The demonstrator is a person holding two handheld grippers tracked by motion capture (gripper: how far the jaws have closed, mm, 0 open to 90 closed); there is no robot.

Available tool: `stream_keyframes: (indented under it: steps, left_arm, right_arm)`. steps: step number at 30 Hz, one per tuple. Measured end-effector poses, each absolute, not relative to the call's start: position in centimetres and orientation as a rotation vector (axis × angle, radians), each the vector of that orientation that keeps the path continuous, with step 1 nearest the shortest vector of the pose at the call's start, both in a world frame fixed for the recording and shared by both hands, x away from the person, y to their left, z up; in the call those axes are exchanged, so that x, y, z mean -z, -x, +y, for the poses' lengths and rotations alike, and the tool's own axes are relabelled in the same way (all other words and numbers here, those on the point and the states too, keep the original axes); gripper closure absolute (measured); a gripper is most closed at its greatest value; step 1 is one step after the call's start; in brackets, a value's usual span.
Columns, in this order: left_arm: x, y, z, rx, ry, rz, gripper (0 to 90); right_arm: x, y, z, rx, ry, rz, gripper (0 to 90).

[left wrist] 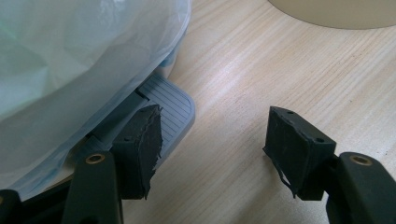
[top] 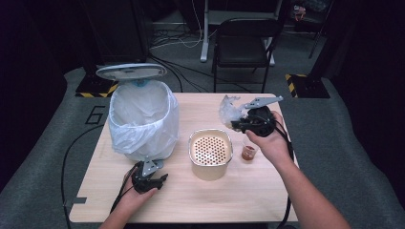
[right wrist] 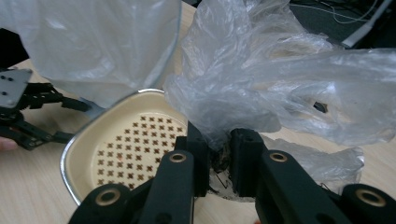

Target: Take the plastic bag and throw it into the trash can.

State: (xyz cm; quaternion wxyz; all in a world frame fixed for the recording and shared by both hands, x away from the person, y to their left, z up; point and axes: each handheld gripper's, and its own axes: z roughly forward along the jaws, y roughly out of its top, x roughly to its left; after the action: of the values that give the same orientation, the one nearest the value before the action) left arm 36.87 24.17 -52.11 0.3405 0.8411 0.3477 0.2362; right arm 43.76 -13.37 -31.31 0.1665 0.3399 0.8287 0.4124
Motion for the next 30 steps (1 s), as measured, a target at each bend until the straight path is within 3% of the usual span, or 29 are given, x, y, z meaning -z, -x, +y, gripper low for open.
stream_keyframes:
  steps: [15,30]
  left_arm:
    - [52.1,-36.9,24.2,-0.584,-2.170,0.923,36.4]
    - [52.2,-36.9,24.2,-0.583,-2.160,0.927,36.4]
  right_arm:
    - [28.2,-43.5,-8.4,-1.226,-0.849,2.417,80.6]
    - [27.3,-44.5,-4.7,-1.271,-0.759,2.464,80.6]
